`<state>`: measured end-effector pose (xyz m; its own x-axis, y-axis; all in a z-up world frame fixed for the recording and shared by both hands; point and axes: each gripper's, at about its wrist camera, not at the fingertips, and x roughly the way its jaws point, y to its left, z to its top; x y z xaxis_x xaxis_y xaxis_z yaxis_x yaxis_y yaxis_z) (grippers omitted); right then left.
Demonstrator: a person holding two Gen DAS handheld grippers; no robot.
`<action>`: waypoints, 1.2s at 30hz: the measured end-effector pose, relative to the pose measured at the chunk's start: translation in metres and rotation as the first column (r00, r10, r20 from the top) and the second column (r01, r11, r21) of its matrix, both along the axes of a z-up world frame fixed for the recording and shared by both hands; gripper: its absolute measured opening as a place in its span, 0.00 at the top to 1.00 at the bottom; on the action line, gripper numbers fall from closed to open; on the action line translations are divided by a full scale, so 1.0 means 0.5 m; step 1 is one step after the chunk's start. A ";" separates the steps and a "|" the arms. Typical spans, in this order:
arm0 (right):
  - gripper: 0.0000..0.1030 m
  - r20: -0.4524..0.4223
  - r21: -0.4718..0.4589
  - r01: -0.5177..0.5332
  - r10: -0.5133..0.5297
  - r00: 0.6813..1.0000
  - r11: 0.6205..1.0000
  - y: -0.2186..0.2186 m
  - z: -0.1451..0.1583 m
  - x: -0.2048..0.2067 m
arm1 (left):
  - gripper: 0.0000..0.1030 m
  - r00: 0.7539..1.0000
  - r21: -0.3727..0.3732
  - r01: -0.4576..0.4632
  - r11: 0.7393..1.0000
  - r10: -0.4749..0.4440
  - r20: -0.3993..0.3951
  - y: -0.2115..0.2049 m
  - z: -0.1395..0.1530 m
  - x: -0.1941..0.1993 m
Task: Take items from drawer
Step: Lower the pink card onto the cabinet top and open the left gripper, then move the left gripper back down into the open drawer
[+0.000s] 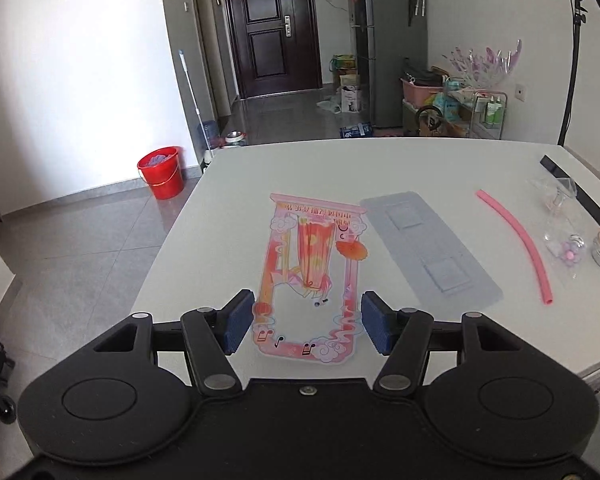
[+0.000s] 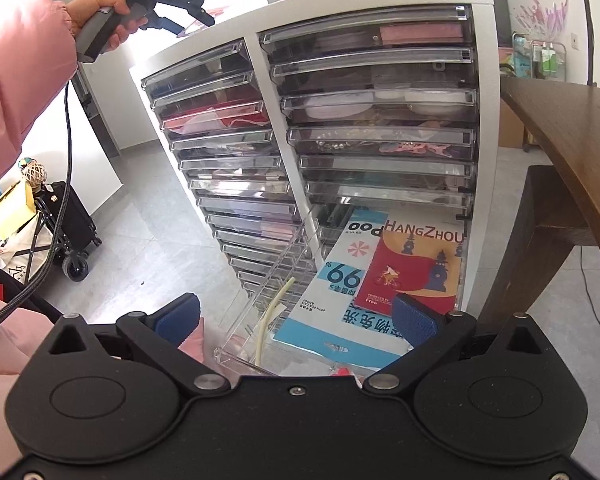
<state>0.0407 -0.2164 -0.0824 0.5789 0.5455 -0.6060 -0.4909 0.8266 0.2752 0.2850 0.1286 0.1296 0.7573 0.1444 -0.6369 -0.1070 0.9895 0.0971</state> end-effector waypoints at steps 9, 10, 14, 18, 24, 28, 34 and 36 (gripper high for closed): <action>0.00 0.003 -0.031 0.003 -0.003 1.000 1.000 -0.003 0.002 -0.001 | 0.13 1.000 -0.021 -0.026 0.999 0.025 -0.001 -0.009 -0.003 0.014; 0.00 0.002 -0.031 0.001 -0.001 1.000 1.000 -0.003 0.002 -0.001 | 0.10 1.000 -0.005 -0.024 1.000 0.024 0.014 -0.014 0.001 0.010; 0.00 0.003 -0.033 -0.005 0.005 1.000 0.999 -0.001 0.001 -0.003 | 0.02 0.997 0.028 -0.028 0.999 0.026 0.072 -0.033 0.015 0.003; 0.00 0.004 -0.041 -0.011 0.012 1.000 0.999 0.002 0.001 -0.004 | 0.00 0.990 0.020 -0.038 0.999 0.035 0.139 -0.043 0.039 -0.015; 0.00 0.004 -0.052 -0.022 0.022 1.000 0.998 0.006 0.000 -0.005 | 0.00 0.972 0.019 0.015 1.000 -0.019 0.236 -0.083 0.056 -0.073; 0.00 0.005 -0.060 -0.028 0.029 1.000 0.998 0.009 -0.001 -0.007 | 0.00 0.956 0.062 0.128 0.990 -0.140 0.257 -0.139 0.058 -0.143; 0.00 0.002 -0.073 -0.042 0.043 0.999 0.996 0.014 -0.003 -0.009 | 0.00 0.884 0.085 0.421 0.903 -0.429 0.185 -0.238 -0.004 -0.267; 0.00 0.002 -0.084 -0.046 0.046 0.999 0.995 0.018 -0.005 -0.010 | 0.00 0.863 0.096 0.474 0.875 -0.483 0.145 -0.266 -0.036 -0.291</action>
